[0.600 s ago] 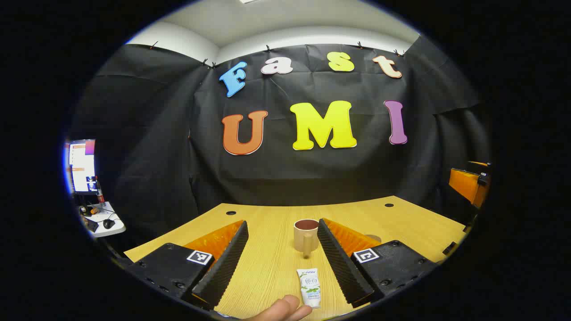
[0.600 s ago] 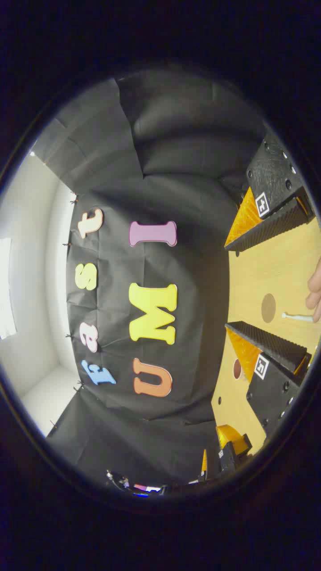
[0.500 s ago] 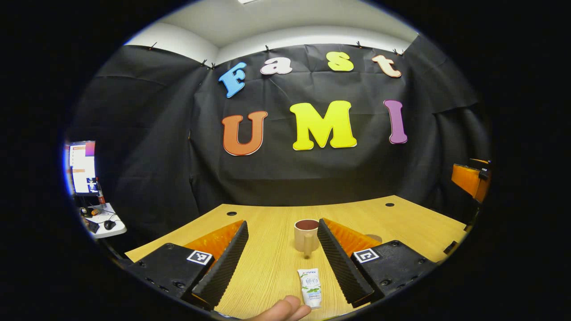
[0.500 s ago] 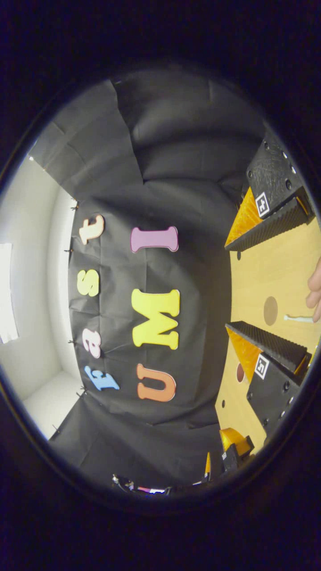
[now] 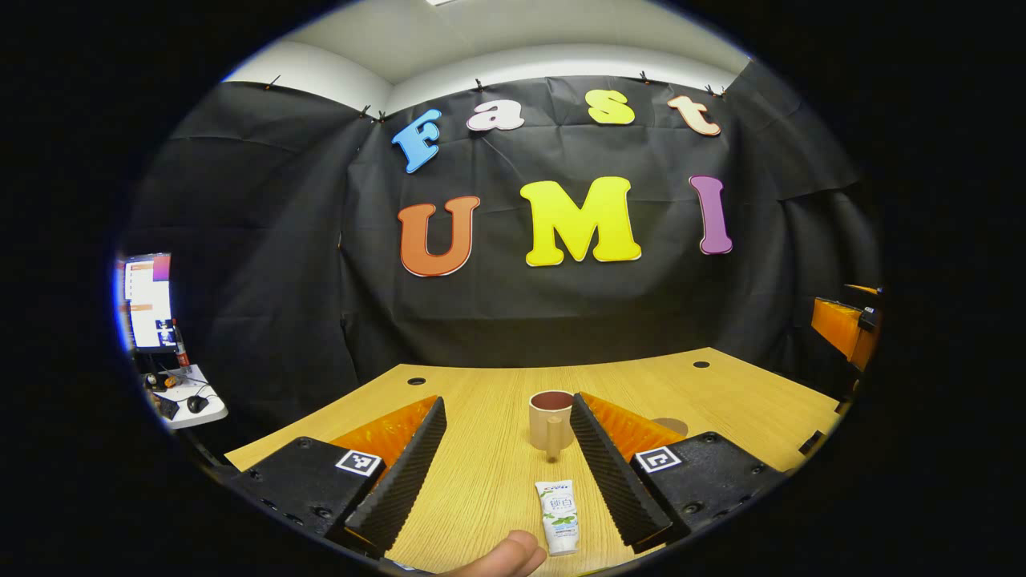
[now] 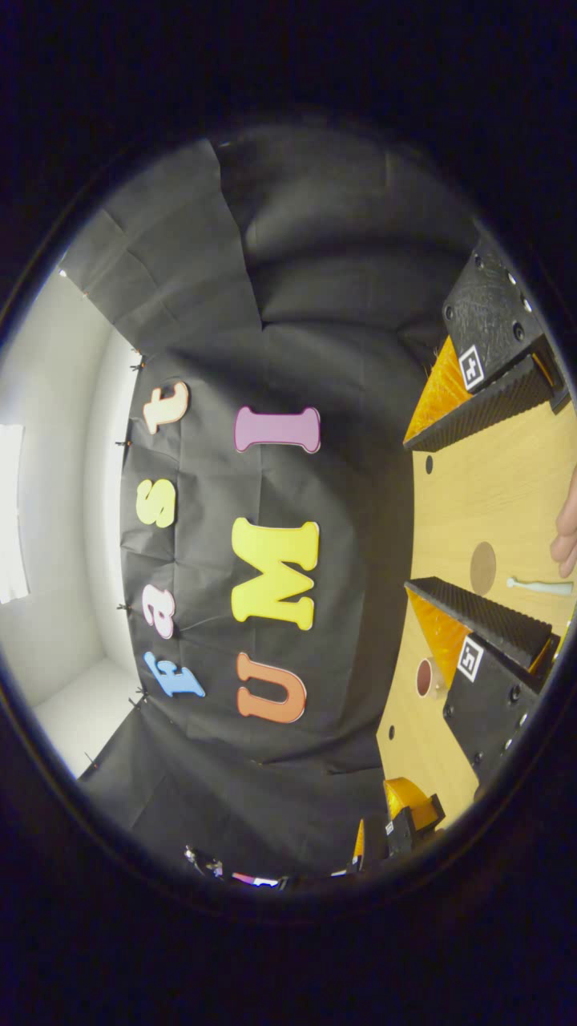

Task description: Put the toothbrush and toothpaste on the desktop into the cup, then pick up the cup and place it on the coaster on the desktop.

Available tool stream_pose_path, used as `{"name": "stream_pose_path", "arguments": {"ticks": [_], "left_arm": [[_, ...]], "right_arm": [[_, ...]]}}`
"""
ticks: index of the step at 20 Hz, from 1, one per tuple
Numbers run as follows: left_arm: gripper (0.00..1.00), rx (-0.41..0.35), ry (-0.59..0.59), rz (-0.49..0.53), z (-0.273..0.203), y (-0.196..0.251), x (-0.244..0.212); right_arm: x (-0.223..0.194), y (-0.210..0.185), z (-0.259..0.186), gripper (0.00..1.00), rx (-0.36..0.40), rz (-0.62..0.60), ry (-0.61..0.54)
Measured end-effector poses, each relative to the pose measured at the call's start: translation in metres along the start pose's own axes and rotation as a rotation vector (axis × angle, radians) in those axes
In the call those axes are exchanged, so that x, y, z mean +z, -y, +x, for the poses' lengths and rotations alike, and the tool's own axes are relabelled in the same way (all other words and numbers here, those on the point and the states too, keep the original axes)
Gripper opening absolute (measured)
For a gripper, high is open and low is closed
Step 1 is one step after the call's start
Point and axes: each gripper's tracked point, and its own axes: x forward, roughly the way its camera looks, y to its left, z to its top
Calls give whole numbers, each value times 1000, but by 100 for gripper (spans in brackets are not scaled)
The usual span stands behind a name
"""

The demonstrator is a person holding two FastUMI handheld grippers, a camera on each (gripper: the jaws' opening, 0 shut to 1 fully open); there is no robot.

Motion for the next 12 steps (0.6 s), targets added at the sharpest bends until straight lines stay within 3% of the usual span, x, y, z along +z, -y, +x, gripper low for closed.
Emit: {"name": "stream_pose_path", "arguments": {"ticks": [6, 12], "left_arm": [[99, 37, 8, -20, 3, -12, 1], [99, 9, -43, -37, 8, -5, -16]], "right_arm": [[3, -6, -1, 95, 8, -1, 14], [-6, -11, 1, 95, 17, -9, -6]]}}
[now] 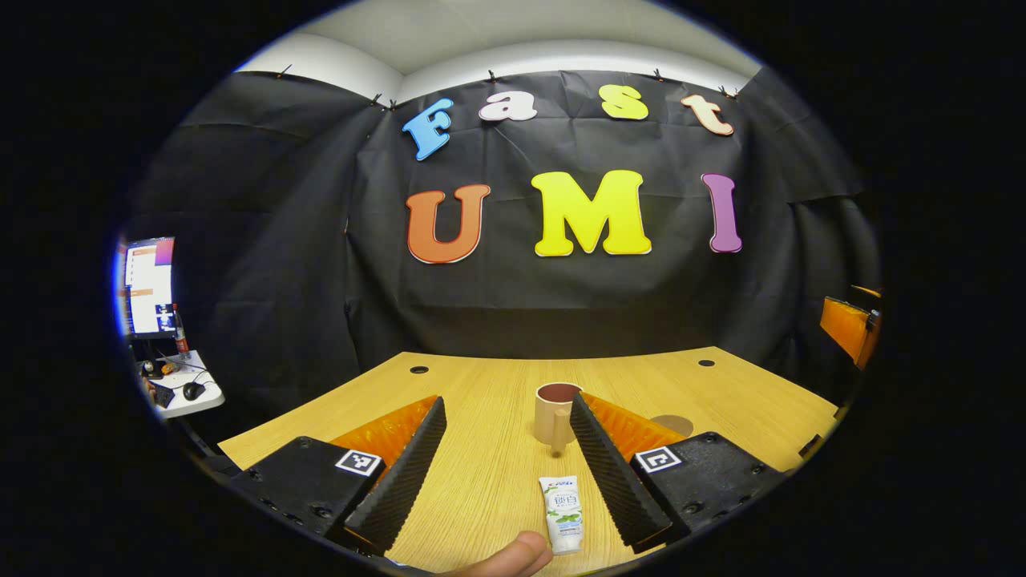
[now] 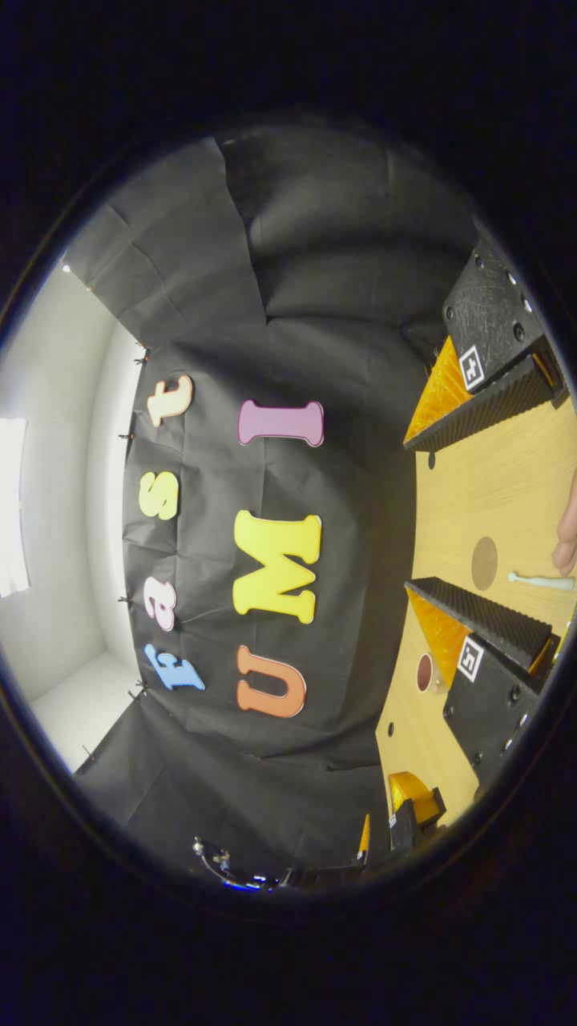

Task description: Put the toothbrush and toothpaste on the desktop into the cup, then pick up the cup and place it on the coaster on the desktop.

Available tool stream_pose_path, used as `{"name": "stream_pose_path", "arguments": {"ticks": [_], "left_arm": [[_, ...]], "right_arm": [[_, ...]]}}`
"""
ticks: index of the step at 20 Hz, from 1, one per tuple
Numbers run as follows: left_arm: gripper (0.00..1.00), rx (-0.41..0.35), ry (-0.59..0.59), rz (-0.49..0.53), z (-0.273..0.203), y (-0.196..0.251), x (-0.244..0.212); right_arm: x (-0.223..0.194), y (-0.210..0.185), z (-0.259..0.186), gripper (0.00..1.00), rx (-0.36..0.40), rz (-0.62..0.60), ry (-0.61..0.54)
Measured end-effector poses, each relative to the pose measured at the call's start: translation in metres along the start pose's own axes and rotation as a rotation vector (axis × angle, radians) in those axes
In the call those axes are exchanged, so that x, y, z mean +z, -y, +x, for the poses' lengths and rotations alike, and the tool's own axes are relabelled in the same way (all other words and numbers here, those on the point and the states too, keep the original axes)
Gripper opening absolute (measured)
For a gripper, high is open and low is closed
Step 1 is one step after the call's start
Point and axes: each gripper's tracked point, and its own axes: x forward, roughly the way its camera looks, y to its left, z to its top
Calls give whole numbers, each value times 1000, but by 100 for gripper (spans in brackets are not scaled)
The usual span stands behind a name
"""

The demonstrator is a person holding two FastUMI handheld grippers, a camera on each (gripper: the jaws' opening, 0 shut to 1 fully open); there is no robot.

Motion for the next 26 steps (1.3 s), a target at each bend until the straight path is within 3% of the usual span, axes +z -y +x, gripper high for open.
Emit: {"name": "stream_pose_path", "arguments": {"ticks": [11, 22, 24, 26], "left_arm": [[100, -121, -364, -60, 10, 43, -112], [99, -116, -635, -27, -9, 60, -183], [94, -135, -653, -35, -11, 64, -185], [76, -129, -657, -23, -10, 61, -188]], "right_arm": [[-48, -9, 8, 95, 22, -17, -103], [-103, -13, 13, 95, 53, 2, -241], [-108, -12, 14, 95, 52, 1, -250], [-109, -12, 15, 95, 49, 4, -255]]}}
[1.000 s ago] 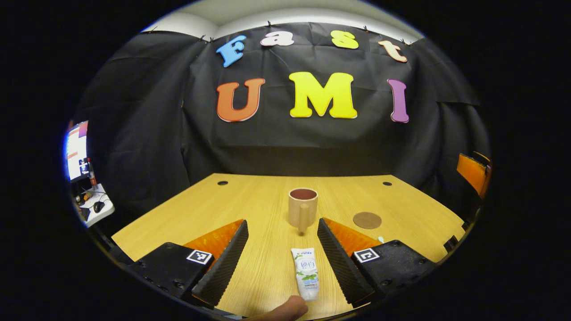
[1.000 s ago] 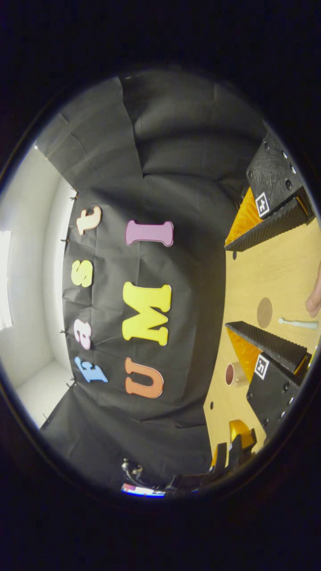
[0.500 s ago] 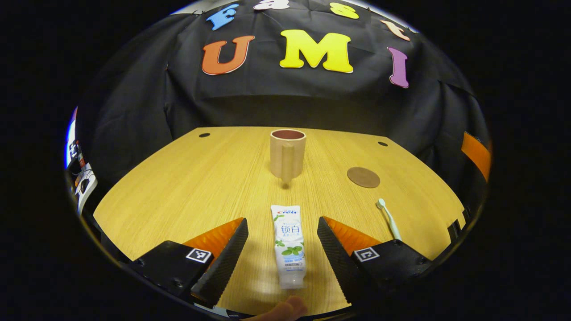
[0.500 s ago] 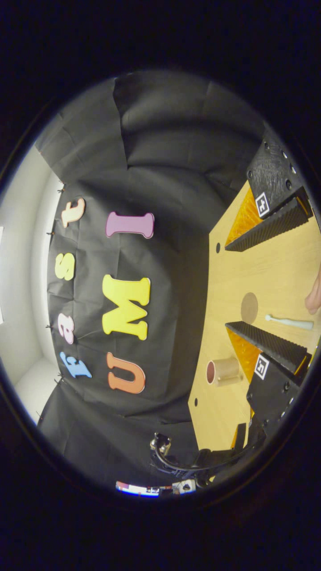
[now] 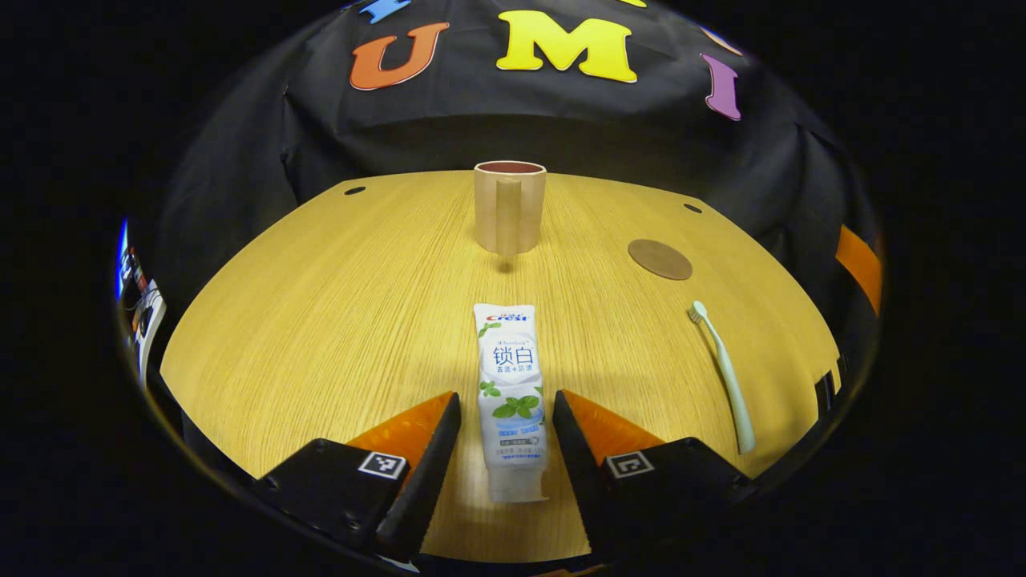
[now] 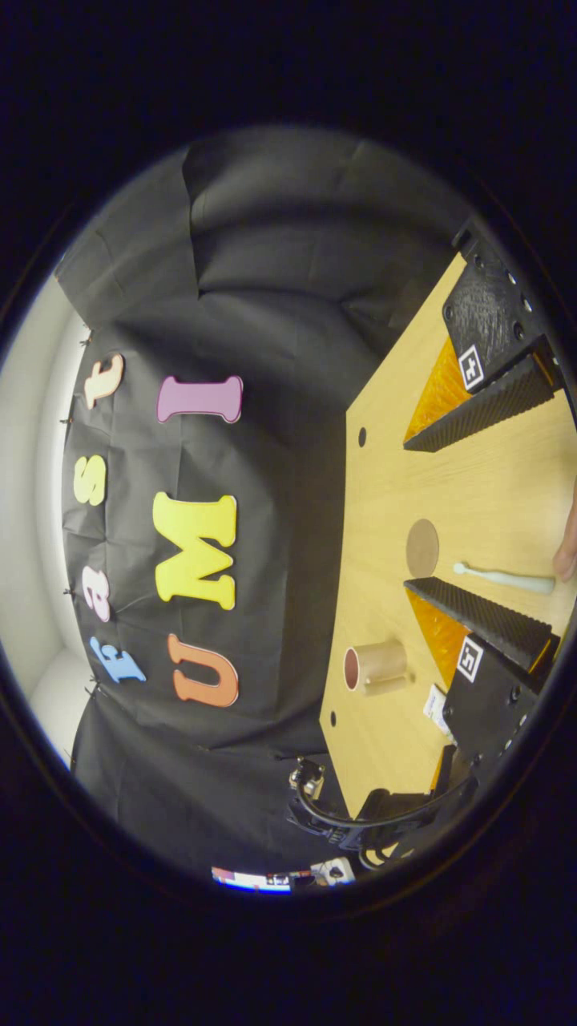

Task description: Put the toothbrush and toothpaste on the desktop into the cup, then pick up the cup and place it on the coaster on the desktop.

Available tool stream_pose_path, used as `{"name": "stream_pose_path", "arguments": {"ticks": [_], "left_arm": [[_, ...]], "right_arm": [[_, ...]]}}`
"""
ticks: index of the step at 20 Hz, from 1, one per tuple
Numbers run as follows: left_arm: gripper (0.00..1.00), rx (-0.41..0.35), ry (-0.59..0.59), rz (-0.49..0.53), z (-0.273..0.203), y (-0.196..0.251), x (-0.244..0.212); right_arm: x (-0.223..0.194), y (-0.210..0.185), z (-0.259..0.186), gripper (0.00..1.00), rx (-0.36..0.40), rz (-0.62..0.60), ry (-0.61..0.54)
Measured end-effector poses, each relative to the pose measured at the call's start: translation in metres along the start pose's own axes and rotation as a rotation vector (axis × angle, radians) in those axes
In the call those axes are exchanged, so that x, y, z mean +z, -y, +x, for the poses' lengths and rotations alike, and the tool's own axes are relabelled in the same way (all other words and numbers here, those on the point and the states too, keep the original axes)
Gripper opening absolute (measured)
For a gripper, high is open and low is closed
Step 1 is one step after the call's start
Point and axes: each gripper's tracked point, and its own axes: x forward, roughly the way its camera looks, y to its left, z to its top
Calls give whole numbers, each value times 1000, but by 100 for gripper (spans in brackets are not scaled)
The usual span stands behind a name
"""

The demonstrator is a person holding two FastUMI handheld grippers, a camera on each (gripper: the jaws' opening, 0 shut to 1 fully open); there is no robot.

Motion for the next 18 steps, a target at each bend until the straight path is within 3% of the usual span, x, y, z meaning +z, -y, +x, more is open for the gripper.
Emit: {"name": "stream_pose_path", "arguments": {"ticks": [2, 3, 5, 6, 9, 10, 11, 12, 18], "left_arm": [[63, 8, -6, 9, -1, -2, -1], [67, 13, -10, 14, -2, -4, -1], [51, 2, -10, 8, -3, -4, -2], [49, 1, -10, 6, -2, -4, -2], [46, -4, 18, -14, -5, -5, -1], [44, -15, 46, -9, -7, -2, 3], [48, -12, 72, -1, -10, -2, 7], [43, -9, 103, 11, -13, -2, 13], [43, 42, 308, 34, -39, -11, 55]], "right_arm": [[-1, -1, 0, 95, 4, 6, -2], [-1, -1, 0, 95, 3, 6, -2], [-3, -3, 0, 95, 8, 2, -6], [-4, -4, -1, 96, 12, 1, -9], [-8, -8, 1, 95, 20, -2, -23], [-11, -9, 2, 95, 21, -4, -29], [-15, -11, 3, 96, 24, -5, -37], [-18, -12, 5, 95, 27, -6, -49], [-63, -35, 21, 95, 76, 8, -187]]}}
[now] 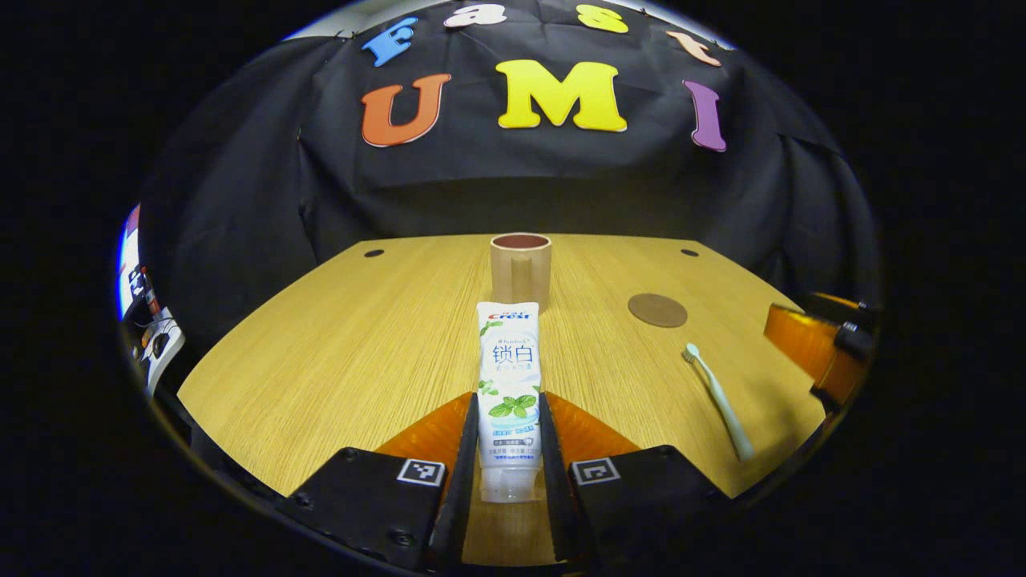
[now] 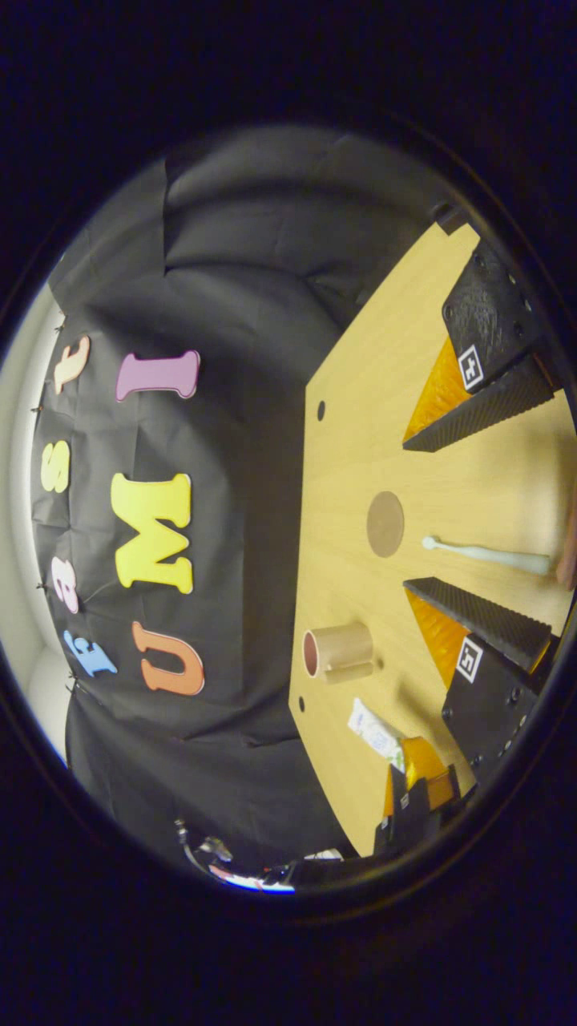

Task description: Put the toothbrush and toothpaste on the desktop into the cup, then pick up the cup and place it on the coaster on the desktop.

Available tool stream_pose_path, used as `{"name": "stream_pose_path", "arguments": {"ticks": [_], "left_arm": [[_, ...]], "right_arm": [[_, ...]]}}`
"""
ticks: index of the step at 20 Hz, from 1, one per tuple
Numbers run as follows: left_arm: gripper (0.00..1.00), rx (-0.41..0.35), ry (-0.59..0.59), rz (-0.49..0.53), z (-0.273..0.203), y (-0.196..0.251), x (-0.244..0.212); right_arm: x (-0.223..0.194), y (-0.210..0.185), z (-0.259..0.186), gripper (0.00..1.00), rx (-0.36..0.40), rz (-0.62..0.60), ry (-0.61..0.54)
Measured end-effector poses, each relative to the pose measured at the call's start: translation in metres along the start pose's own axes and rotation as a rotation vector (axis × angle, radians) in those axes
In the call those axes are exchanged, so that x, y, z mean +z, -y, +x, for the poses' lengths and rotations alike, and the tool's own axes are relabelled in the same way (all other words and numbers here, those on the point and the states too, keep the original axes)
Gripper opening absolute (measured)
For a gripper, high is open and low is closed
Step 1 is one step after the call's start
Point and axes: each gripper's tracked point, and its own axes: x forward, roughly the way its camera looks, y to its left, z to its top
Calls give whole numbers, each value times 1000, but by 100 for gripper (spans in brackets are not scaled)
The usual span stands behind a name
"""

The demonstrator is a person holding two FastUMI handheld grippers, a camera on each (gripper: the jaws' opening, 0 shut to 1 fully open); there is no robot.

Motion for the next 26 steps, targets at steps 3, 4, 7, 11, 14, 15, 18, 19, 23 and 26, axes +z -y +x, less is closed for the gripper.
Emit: {"name": "stream_pose_path", "arguments": {"ticks": [3, 4, 7, 11, 14, 15, 18, 19, 23, 26], "left_arm": [[43, 0, 111, -3, -9, -1, 27], [43, -3, 140, -11, -16, -2, 33], [43, -9, 229, -45, -27, -5, 56], [43, -7, 309, -55, -38, -11, 80], [43, -13, 294, -73, -37, -16, 77], [43, -10, 281, -81, -36, -19, 75], [43, -15, 260, -101, -31, -22, 70], [43, -12, 255, -104, -30, -22, 70], [43, -9, 267, -112, -25, -31, 82], [43, -50, 311, -135, -13, -31, 106]], "right_arm": [[-24, -15, 15, 96, 34, 19, -93], [-31, -18, 21, 95, 40, 22, -119], [-49, -22, 34, 81, 24, 14, -186], [-77, -23, 49, 62, -6, 32, -307], [-79, -24, 51, 40, -7, 77, -343], [-79, -26, 50, 36, 13, 73, -344], [-80, -32, 49, 7, 41, 108, -356], [-81, -31, 50, 7, 40, 109, -352], [-68, -36, 45, 1, 76, 93, -289], [-21, -44, 29, 0, 136, 117, -112]]}}
